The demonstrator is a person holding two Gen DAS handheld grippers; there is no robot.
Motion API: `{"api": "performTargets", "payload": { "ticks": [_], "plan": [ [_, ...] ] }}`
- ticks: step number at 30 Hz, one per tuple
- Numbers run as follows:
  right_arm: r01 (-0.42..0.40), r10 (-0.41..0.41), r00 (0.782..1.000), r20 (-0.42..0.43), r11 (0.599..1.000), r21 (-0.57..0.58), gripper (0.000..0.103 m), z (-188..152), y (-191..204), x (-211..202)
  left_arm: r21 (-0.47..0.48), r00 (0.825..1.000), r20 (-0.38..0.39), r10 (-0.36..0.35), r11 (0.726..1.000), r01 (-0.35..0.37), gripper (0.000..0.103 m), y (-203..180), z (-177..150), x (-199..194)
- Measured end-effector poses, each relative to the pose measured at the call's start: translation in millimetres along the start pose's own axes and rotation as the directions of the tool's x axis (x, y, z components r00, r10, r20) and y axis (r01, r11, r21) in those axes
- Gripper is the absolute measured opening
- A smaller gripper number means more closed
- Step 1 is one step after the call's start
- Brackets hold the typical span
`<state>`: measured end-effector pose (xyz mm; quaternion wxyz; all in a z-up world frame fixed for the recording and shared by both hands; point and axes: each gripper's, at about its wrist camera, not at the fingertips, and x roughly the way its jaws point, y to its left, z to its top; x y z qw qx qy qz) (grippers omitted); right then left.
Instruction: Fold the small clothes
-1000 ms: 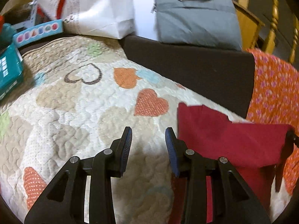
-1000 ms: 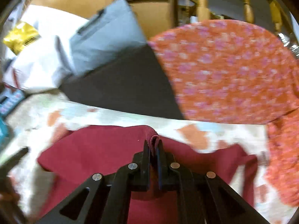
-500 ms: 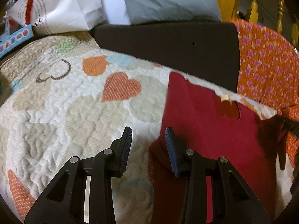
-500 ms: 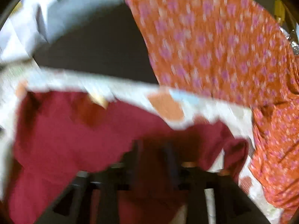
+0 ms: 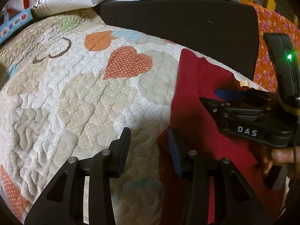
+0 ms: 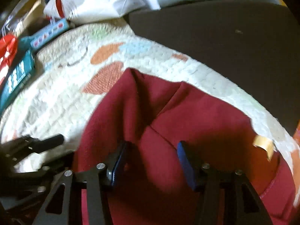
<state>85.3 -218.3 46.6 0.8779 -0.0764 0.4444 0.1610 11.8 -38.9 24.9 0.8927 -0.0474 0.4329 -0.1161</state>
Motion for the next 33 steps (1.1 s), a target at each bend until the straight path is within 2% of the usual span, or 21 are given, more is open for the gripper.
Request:
{"api": "performTargets", "payload": {
  "ticks": [4, 7, 11, 14, 18, 21, 22, 24, 27, 29, 31, 32, 33],
  "plan": [
    [-0.004, 0.004, 1.000, 0.015, 1.000, -0.022, 0.015, 3.4, 6.5, -3.0, -0.012, 1.000, 0.005, 0.008, 1.000, -0.008, 0.040, 2.5, 2.9, -1.6],
    [0.049, -0.047, 0.998, 0.048, 0.998, -0.045, 0.003, 5.3, 9.5, -14.6, -0.021, 0.999, 0.017, 0.029, 0.999, -0.028, 0.040, 4.8, 3.9, -3.9],
    [0.108, -0.115, 0.988, 0.108, 0.992, 0.065, 0.003, 12.5, -10.0, -29.5, -0.035, 0.999, 0.001, 0.041, 0.999, -0.041, 0.040, 7.1, 3.5, 0.1],
    [0.130, -0.136, 0.989, 0.062, 0.987, 0.092, 0.003, 12.9, -13.3, -9.8, -0.032, 0.999, 0.005, 0.053, 0.998, -0.053, 0.040, 7.8, 4.1, 0.0],
    [0.172, -0.176, 0.984, 0.040, 0.981, 0.094, 0.004, 8.2, -12.8, -8.8, -0.058, 0.998, 0.015, 0.060, 0.997, -0.059, 0.040, 13.7, 6.6, -1.4],
    [0.139, -0.148, 0.987, 0.056, 0.981, 0.135, 0.008, -3.3, -15.1, -37.3, -0.059, 0.998, 0.054, 0.031, 0.998, -0.028, 0.040, 12.3, 8.6, -9.1],
    [0.126, -0.138, 0.987, 0.082, 0.982, 0.140, 0.008, -14.8, -12.6, -54.5, -0.053, 0.997, 0.070, 0.020, 0.998, -0.016, 0.040, 9.7, 9.2, -11.9],
    [0.121, -0.133, 0.988, 0.082, 0.983, 0.140, 0.008, -33.7, -7.5, -67.1, -0.023, 0.994, 0.106, -0.013, 1.000, 0.016, 0.040, 0.8, 8.8, -18.2],
    [0.152, -0.153, 0.988, -0.014, 0.965, 0.216, 0.009, -68.0, -14.5, -53.9, 0.037, 0.992, 0.104, -0.065, 0.997, 0.061, 0.040, -14.1, 6.1, -17.3],
    [0.119, -0.131, 0.991, 0.032, 0.959, 0.257, 0.009, -76.5, -19.2, -56.1, 0.087, 0.991, 0.097, -0.089, 0.993, 0.080, 0.040, -24.9, 1.7, -16.2],
    [0.107, -0.115, 0.993, 0.011, 0.953, 0.284, 0.009, -78.4, -23.0, -73.8, 0.122, 0.989, 0.102, -0.107, 0.988, 0.095, 0.040, -31.5, -1.0, -18.0],
    [0.106, -0.119, 0.993, 0.027, 0.951, 0.291, 0.009, -80.3, -25.4, -83.0, 0.134, 0.987, 0.110, -0.116, 0.986, 0.101, 0.040, -34.3, -1.2, -19.6],
    [0.127, -0.158, 0.984, 0.079, 0.943, 0.307, 0.009, -86.2, -31.0, -106.7, 0.144, 0.983, 0.122, -0.134, 0.983, 0.116, 0.040, -37.0, -1.4, -22.7]
  ]
}}
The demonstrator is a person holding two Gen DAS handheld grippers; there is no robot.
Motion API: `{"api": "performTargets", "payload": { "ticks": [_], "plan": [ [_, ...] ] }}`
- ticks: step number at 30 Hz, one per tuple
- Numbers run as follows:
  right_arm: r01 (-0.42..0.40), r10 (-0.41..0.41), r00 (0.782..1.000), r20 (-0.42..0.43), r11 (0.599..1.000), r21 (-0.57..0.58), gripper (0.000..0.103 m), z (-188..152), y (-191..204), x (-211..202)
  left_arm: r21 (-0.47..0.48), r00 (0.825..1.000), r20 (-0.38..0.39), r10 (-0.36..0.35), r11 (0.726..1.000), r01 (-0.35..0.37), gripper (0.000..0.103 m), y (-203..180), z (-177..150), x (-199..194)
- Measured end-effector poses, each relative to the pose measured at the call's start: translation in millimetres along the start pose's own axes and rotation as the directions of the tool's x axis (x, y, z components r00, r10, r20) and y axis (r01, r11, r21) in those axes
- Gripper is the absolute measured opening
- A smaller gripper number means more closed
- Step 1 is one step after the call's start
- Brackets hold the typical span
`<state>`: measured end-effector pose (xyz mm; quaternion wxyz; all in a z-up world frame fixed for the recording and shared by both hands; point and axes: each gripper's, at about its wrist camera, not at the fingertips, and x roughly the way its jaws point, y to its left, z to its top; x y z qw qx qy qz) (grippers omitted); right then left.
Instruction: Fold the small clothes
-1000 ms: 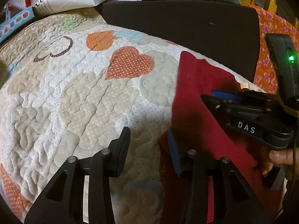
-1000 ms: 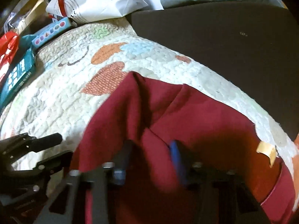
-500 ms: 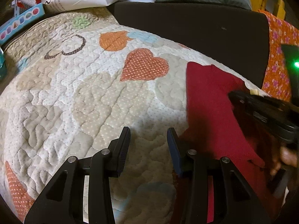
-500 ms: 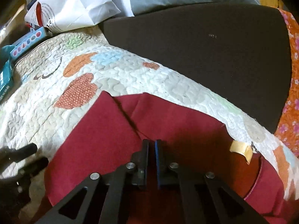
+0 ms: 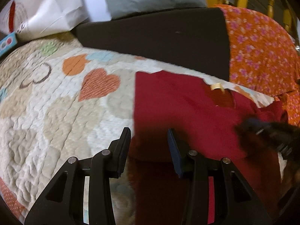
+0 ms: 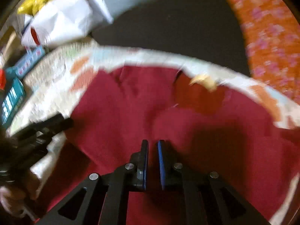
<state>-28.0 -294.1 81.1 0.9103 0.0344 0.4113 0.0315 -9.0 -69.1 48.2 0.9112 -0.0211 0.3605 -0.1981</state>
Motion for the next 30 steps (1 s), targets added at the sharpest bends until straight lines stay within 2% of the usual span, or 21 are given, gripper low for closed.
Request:
{"api": "performTargets", "payload": {
  "ticks": [2, 3, 5, 6, 7, 9, 11, 14, 16, 17, 19, 21, 22, 25, 27, 28, 29, 30],
  "plan": [
    [0.085, -0.086, 0.995, 0.058, 0.996, 0.018, 0.019, -4.4, -17.2, -25.9, 0.012, 0.999, 0.018, -0.035, 0.999, 0.035, 0.040, -5.5, 0.3, -3.0],
    [0.159, -0.161, 0.984, 0.073, 0.987, 0.031, 0.022, -7.3, -29.3, -37.0, 0.027, 0.999, 0.025, -0.048, 0.999, 0.047, 0.040, -9.7, 0.1, -3.8],
    [0.313, -0.317, 0.945, 0.075, 0.947, 0.066, 0.032, -14.2, -57.6, -50.7, 0.056, 0.998, 0.027, -0.052, 0.997, 0.050, 0.040, -16.7, -0.9, -1.9],
    [0.391, -0.397, 0.917, 0.050, 0.916, 0.092, 0.032, -18.5, -76.3, -52.1, 0.073, 0.999, 0.021, -0.048, 0.996, 0.047, 0.040, -21.0, -2.4, 0.9],
    [0.427, -0.431, 0.902, 0.021, 0.898, 0.107, 0.032, -20.2, -87.5, -47.4, 0.083, 0.999, 0.014, -0.045, 0.996, 0.044, 0.040, -23.4, -3.7, 3.4],
    [0.429, -0.429, 0.903, -0.033, 0.894, 0.125, 0.032, -27.5, -109.3, -29.9, 0.108, 0.999, -0.011, -0.038, 0.993, 0.039, 0.040, -27.9, -7.0, 11.1],
    [0.389, -0.375, 0.920, -0.110, 0.906, 0.167, 0.032, -35.5, -125.2, -12.4, 0.107, 0.999, -0.027, -0.033, 0.994, 0.035, 0.040, -26.9, -8.3, 14.4],
    [0.273, -0.272, 0.962, -0.040, 0.930, 0.247, 0.032, -38.7, -132.3, -42.8, 0.083, 0.998, -0.034, -0.047, 0.995, 0.050, 0.040, -22.7, -7.3, 15.7],
    [0.242, -0.255, 0.967, 0.004, 0.924, 0.295, 0.032, -40.5, -136.6, -67.7, 0.080, 0.998, -0.039, -0.045, 0.996, 0.048, 0.040, -22.8, -8.0, 16.1],
    [0.259, -0.279, 0.960, 0.018, 0.914, 0.311, 0.032, -40.5, -136.5, -77.2, 0.080, 0.998, -0.039, -0.044, 0.996, 0.047, 0.040, -23.0, -8.4, 16.1],
    [0.341, -0.373, 0.927, 0.031, 0.875, 0.343, 0.034, -50.5, -144.8, -105.2, 0.083, 0.998, -0.036, -0.043, 0.996, 0.045, 0.040, -23.6, -8.5, 15.2],
    [0.418, -0.451, 0.892, 0.005, 0.832, 0.364, 0.045, -65.2, -152.8, -122.5, 0.079, 0.998, -0.037, -0.041, 0.996, 0.044, 0.040, -23.5, -8.5, 15.4],
    [0.441, -0.468, 0.884, -0.022, 0.817, 0.372, 0.047, -73.3, -160.0, -124.8, 0.077, 0.998, -0.038, -0.041, 0.996, 0.044, 0.040, -23.0, -8.5, 15.8],
    [0.444, -0.445, 0.891, -0.093, 0.806, 0.391, 0.047, -88.9, -174.8, -117.2, 0.071, 0.998, -0.043, -0.036, 0.997, 0.039, 0.040, -22.9, -9.2, 17.1],
    [0.431, -0.428, 0.898, -0.106, 0.801, 0.415, 0.047, -95.2, -180.7, -108.7, 0.071, 0.998, -0.045, -0.035, 0.997, 0.038, 0.040, -22.9, -9.7, 17.8],
    [0.439, -0.433, 0.894, -0.116, 0.790, 0.429, 0.047, -99.2, -185.9, -103.3, 0.071, 0.998, -0.046, -0.035, 0.997, 0.038, 0.040, -22.8, -9.7, 18.0],
    [0.448, -0.440, 0.889, -0.127, 0.780, 0.436, 0.046, -103.4, -192.1, -99.2, 0.070, 0.998, -0.047, -0.036, 0.997, 0.040, 0.040, -22.3, -9.6, 18.2],
    [0.453, -0.435, 0.888, -0.149, 0.771, 0.448, 0.040, -107.6, -200.8, -92.4, 0.068, 0.998, -0.048, -0.037, 0.997, 0.040, 0.040, -22.0, -9.6, 18.4]
  ]
}}
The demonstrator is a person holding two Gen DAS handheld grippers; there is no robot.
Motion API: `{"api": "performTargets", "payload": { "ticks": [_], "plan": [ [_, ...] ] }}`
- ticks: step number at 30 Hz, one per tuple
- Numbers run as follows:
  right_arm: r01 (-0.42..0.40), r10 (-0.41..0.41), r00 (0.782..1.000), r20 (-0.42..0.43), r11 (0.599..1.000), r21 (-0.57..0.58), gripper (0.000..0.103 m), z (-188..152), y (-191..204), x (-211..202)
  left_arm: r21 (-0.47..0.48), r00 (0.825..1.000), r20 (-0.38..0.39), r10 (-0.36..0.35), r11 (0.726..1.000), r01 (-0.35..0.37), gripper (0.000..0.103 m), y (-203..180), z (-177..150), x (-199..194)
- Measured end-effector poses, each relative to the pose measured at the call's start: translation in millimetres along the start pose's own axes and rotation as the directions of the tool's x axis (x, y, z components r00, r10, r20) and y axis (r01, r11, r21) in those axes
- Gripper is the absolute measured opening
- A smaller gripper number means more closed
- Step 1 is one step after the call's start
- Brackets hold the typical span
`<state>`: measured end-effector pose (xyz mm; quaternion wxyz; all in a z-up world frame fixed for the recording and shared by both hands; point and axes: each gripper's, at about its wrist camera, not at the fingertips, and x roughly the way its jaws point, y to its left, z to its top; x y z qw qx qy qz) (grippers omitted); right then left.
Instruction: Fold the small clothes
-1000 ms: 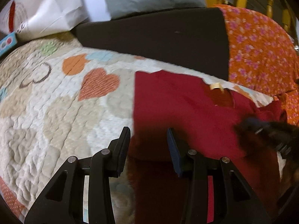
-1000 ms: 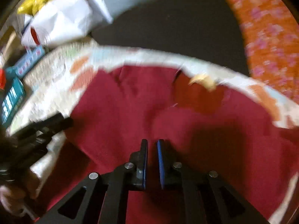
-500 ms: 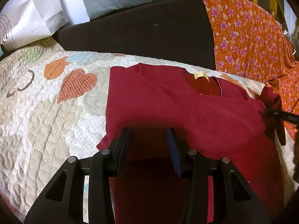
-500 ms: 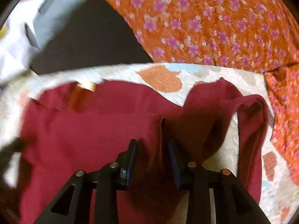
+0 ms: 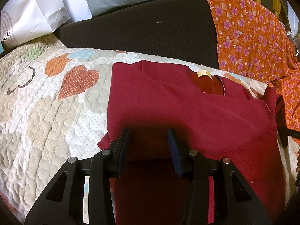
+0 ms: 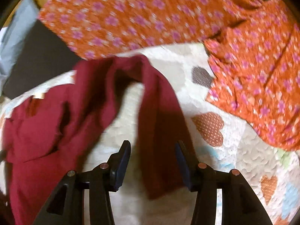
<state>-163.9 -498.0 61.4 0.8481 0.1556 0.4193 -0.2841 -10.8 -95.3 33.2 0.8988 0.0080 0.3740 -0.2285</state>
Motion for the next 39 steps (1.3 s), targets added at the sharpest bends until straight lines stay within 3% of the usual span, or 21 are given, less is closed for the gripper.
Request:
{"api": "performTargets", "payload": {
  "ticks": [2, 5, 8, 11, 13, 16, 18, 21, 24, 28, 29, 31, 32, 34, 35, 36, 37, 39],
  "plan": [
    [-0.029, 0.029, 0.999, -0.030, 0.999, 0.029, 0.008, -4.0, -15.2, 7.7, 0.000, 1.000, -0.001, -0.001, 1.000, 0.001, 0.040, 0.6, 0.2, 0.0],
    [0.025, -0.027, 0.999, 0.027, 0.995, 0.097, 0.006, 1.0, -45.5, -7.6, -0.003, 1.000, 0.001, 0.000, 1.000, 0.000, 0.040, 1.0, 0.3, -0.7],
    [0.134, -0.151, 0.979, 0.137, 0.983, 0.128, 0.006, 19.6, -72.4, -47.8, -0.013, 1.000, 0.006, 0.001, 1.000, -0.001, 0.040, 2.8, 1.2, -2.7],
    [0.258, -0.286, 0.914, 0.287, 0.957, 0.131, 0.006, 44.4, -85.2, -103.7, -0.033, 1.000, 0.012, -0.002, 0.999, 0.002, 0.040, 6.6, 2.6, -5.2],
    [0.309, -0.328, 0.850, 0.411, 0.944, 0.113, 0.006, 60.6, -80.2, -145.2, -0.043, 1.000, 0.017, -0.007, 0.999, 0.008, 0.040, 8.9, 3.9, -6.7],
    [0.279, -0.239, 0.805, 0.544, 0.960, 0.009, 0.006, 70.7, -48.5, -183.1, -0.057, 0.999, 0.029, -0.018, 0.998, 0.020, 0.040, 11.0, 5.9, -10.2],
    [0.251, -0.120, 0.785, 0.608, 0.958, -0.135, 0.006, 70.4, -6.0, -199.7, -0.063, 0.999, 0.042, -0.022, 0.998, 0.025, 0.040, 12.5, 7.6, -14.2],
    [0.138, 0.099, 0.793, 0.602, 0.932, -0.334, 0.006, 63.6, 60.6, -205.1, -0.079, 0.998, 0.060, -0.028, 0.996, 0.033, 0.040, 16.5, 9.7, -19.0],
    [0.048, 0.269, 0.791, 0.549, 0.868, -0.495, 0.006, 53.5, 130.8, -190.5, -0.107, 0.998, 0.063, -0.032, 0.994, 0.038, 0.040, 22.9, 11.4, -20.0],
    [-0.105, 0.502, 0.780, 0.374, 0.694, -0.712, 0.006, 19.2, 240.3, -145.2, -0.140, 0.998, 0.060, -0.021, 0.990, 0.030, 0.040, 32.7, 13.0, -18.2],
    [-0.145, 0.528, 0.791, 0.309, 0.653, -0.743, 0.007, 10.1, 260.8, -130.0, -0.153, 0.998, 0.060, -0.021, 0.988, 0.030, 0.040, 35.8, 13.0, -18.1],
    [-0.241, 0.508, 0.854, 0.110, 0.574, -0.782, 0.008, -4.9, 302.8, -91.8, -0.183, 0.998, 0.062, -0.027, 0.982, 0.038, 0.040, 42.7, 13.9, -18.5],
    [-0.278, 0.496, 0.867, 0.048, 0.562, -0.779, 0.009, -9.8, 310.4, -80.3, -0.198, 0.997, 0.065, -0.037, 0.979, 0.049, 0.040, 45.5, 14.5, -18.8],
    [-0.302, 0.513, 0.857, 0.053, 0.583, -0.754, 0.014, -10.8, 301.3, -76.8, -0.225, 0.996, 0.069, -0.064, 0.971, 0.078, 0.040, 49.4, 15.7, -19.7],
    [-0.311, 0.516, 0.854, 0.071, 0.613, -0.726, 0.019, -6.7, 288.0, -78.1, -0.234, 0.995, 0.071, -0.077, 0.968, 0.091, 0.044, 49.5, 16.3, -19.9],
    [-0.319, 0.513, 0.854, 0.085, 0.647, -0.693, 0.021, 0.6, 273.2, -79.0, -0.240, 0.994, 0.069, -0.088, 0.965, 0.102, 0.057, 48.4, 16.5, -20.2],
    [-0.329, 0.512, 0.853, 0.098, 0.675, -0.660, 0.024, 6.2, 257.8, -80.2, -0.240, 0.993, 0.070, -0.092, 0.965, 0.106, 0.063, 47.2, 16.4, -21.3],
    [-0.349, 0.507, 0.852, 0.131, 0.735, -0.581, 0.027, 9.7, 220.7, -88.0, -0.223, 0.991, 0.090, -0.104, 0.967, 0.122, 0.068, 40.0, 15.3, -25.8]
  ]
}}
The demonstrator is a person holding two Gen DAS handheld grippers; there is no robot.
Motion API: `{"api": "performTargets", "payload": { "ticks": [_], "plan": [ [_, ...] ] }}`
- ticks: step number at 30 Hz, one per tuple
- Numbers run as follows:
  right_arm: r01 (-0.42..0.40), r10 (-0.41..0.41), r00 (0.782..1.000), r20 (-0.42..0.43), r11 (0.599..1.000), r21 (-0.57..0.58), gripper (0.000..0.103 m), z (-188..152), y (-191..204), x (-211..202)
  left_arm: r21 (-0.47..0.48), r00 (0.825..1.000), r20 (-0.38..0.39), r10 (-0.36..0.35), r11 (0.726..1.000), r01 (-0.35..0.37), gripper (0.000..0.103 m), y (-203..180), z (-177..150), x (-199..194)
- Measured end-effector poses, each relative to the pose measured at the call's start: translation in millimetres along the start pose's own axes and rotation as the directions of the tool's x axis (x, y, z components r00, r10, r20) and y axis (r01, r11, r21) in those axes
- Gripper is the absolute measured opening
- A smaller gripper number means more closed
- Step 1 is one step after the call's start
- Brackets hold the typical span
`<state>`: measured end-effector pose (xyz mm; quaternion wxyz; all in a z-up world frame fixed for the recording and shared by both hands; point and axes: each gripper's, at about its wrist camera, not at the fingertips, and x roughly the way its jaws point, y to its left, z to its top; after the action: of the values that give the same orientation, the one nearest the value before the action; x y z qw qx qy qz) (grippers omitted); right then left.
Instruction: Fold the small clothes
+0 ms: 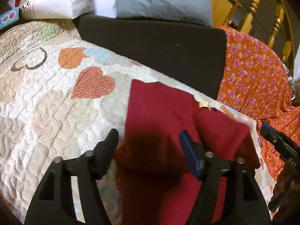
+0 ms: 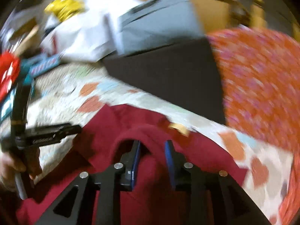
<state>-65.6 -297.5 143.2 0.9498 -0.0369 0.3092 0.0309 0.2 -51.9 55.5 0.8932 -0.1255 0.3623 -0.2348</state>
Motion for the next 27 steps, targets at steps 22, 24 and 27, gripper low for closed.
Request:
{"api": "performTargets", "payload": {
  "ticks": [22, 24, 27],
  "plan": [
    [-0.251, 0.290, 0.957, 0.011, 0.810, 0.530, 0.035, -5.5, 0.9, 79.3, 0.087, 0.998, 0.051, -0.036, 0.996, 0.032, 0.068, 3.2, 5.8, -19.6],
    [-0.316, 0.354, 0.935, -0.001, 0.835, 0.450, 0.035, 13.1, 29.9, 87.5, -0.006, 0.997, 0.014, -0.079, 0.997, 0.079, 0.068, 16.8, 9.3, -11.7],
    [-0.382, 0.405, 0.914, 0.005, 0.859, 0.340, 0.035, 21.6, 47.8, 75.6, -0.048, 0.995, -0.026, -0.092, 0.995, 0.091, 0.068, 23.0, 8.0, -3.6]
  ]
}}
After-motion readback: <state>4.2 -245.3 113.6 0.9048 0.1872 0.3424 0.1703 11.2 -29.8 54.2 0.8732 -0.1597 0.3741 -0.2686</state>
